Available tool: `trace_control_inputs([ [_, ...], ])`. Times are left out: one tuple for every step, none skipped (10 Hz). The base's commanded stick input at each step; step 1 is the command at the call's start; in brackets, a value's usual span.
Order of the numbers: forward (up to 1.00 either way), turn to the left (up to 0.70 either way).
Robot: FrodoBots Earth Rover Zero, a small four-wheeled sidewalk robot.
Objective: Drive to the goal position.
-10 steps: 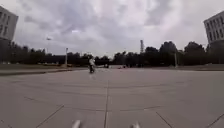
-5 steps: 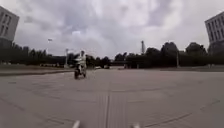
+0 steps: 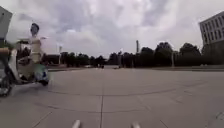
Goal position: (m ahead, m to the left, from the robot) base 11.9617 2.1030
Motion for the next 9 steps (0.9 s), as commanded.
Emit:
trace_control_inputs([
  [0.85,0.00],
  [0.85,0.00],
  [0.85,0.00],
  [0.85,0.00],
  [0.85,0.00],
  [0.85,0.00],
  [0.85,0.00],
  [0.85,0.00],
  [0.85,0.00],
])
